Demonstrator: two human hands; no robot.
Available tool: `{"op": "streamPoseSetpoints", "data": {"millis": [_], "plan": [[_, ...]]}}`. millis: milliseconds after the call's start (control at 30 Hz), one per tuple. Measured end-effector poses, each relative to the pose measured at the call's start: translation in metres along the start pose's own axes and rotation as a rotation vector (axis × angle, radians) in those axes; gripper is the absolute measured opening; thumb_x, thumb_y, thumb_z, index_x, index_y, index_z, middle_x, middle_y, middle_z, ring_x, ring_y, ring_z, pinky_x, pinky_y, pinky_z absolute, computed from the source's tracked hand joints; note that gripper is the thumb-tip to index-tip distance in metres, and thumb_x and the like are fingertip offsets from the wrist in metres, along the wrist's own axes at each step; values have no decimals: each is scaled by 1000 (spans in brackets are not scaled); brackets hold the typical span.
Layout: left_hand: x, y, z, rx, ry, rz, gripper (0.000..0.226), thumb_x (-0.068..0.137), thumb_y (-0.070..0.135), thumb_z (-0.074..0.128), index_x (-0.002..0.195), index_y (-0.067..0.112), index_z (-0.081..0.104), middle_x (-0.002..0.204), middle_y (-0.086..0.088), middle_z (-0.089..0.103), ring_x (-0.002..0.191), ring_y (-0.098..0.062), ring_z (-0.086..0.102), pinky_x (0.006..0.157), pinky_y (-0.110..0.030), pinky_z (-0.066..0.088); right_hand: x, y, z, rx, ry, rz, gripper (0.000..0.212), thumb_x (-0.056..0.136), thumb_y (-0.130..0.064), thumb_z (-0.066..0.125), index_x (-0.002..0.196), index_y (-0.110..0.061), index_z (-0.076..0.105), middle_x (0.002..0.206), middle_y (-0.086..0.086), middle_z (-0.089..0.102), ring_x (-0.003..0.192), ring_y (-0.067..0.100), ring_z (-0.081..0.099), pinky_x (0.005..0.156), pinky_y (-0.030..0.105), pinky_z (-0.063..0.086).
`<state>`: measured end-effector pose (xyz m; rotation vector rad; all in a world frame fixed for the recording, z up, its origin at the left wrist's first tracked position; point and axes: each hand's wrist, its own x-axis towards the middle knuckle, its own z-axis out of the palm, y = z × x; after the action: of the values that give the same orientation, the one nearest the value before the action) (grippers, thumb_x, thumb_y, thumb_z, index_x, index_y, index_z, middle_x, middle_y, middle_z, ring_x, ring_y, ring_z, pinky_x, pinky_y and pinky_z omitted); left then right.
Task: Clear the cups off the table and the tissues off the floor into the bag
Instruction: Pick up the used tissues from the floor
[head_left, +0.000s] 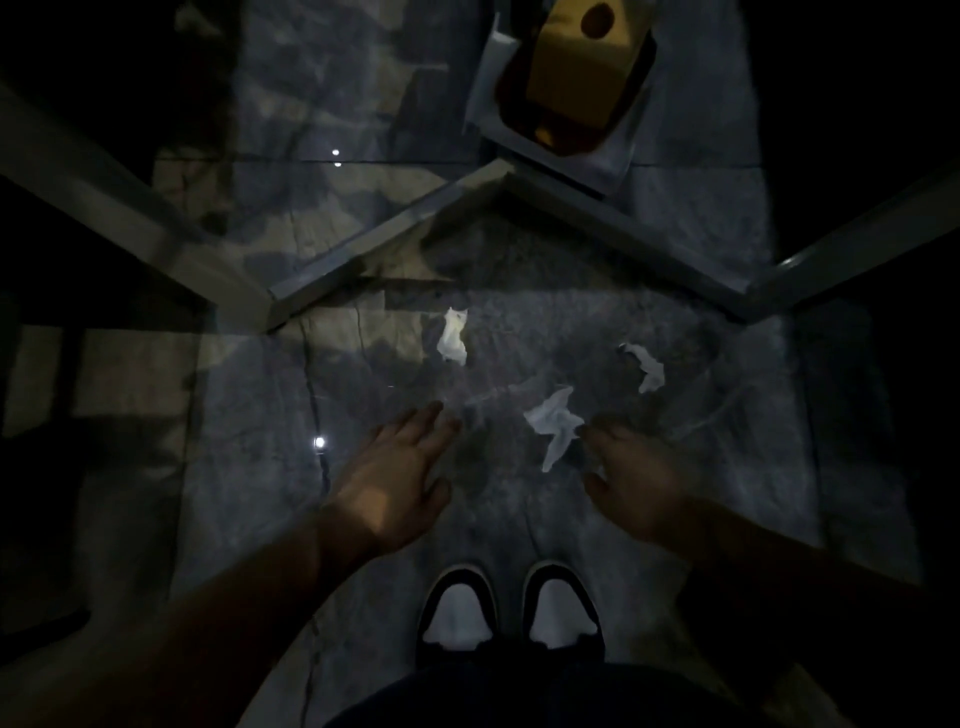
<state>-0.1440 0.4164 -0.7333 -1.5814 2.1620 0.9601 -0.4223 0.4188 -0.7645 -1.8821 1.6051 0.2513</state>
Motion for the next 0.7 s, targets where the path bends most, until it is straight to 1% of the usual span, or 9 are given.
{"op": "streamPoseSetpoints", "data": {"millis": [67, 133, 267, 367, 467, 533, 633, 667, 700], "plan": [[22, -11, 1, 72, 1, 46, 68, 95, 41, 43, 156, 27, 18, 166, -2, 10, 151, -24, 16, 119, -39, 20, 20, 10, 8, 3, 29, -30, 39, 82, -22, 58, 121, -14, 55, 122, 9, 57, 103, 31, 62, 85, 41, 52], [43, -21, 1, 106, 5, 65, 67, 97, 40, 43, 156, 27, 15, 166, 0, 7, 152, -23, 14, 120, -38, 19, 39, 21, 17, -20, 94, -97, 28, 82, -20, 59, 109, -12, 61, 110, 12, 61, 94, 32, 64, 78, 37, 52], [80, -39, 8, 109, 87, 109, 72, 88, 50, 31, 155, 24, 22, 165, -5, 17, 148, -27, 25, 116, -39, 30, 70, 38, 29, -187, 127, -241, 33, 80, -24, 58, 111, -12, 61, 107, 10, 64, 90, 29, 64, 78, 35, 51], [106, -47, 14, 172, 116, 107, 64, 93, 41, 48, 153, 27, 28, 164, -2, 17, 149, -24, 23, 117, -38, 30, 85, 44, 35, -306, 121, -387, 35, 78, -28, 60, 108, -10, 62, 100, 10, 66, 85, 27, 66, 69, 34, 56], [128, -53, 14, 278, 161, 81, 58, 92, 43, 55, 147, 30, 39, 164, -4, 19, 149, -24, 21, 120, -39, 19, 95, 53, 43, -382, 154, -528, 37, 74, -32, 66, 103, -14, 52, 96, 6, 66, 80, 22, 64, 63, 27, 52], [137, -56, 12, 265, 201, 87, 54, 91, 44, 56, 142, 29, 47, 163, -7, 22, 150, -26, 21, 120, -40, 17, 100, 58, 47, -382, 150, -595, 37, 77, -34, 64, 104, -16, 46, 98, 6, 63, 83, 20, 60, 63, 28, 50], [149, -59, 12, 199, 188, 96, 48, 91, 47, 55, 137, 34, 52, 165, -7, 15, 151, -27, 16, 120, -43, 22, 105, 64, 51, -395, 132, -608, 31, 79, -35, 58, 103, -18, 47, 98, 4, 60, 83, 20, 58, 62, 31, 49], [156, -63, 18, 212, 166, 107, 49, 90, 49, 56, 137, 37, 52, 165, -6, 12, 150, -27, 15, 119, -44, 25, 106, 66, 54, -421, 117, -603, 30, 79, -35, 56, 103, -18, 49, 99, 5, 60, 85, 21, 59, 64, 31, 50], [160, -64, 22, 134, 136, 95, 53, 87, 50, 59, 138, 38, 50, 166, -5, 11, 150, -27, 17, 118, -44, 28, 107, 67, 56, -443, 103, -593, 29, 79, -33, 54, 103, -18, 50, 100, 5, 60, 88, 23, 60, 65, 32, 52]]}}
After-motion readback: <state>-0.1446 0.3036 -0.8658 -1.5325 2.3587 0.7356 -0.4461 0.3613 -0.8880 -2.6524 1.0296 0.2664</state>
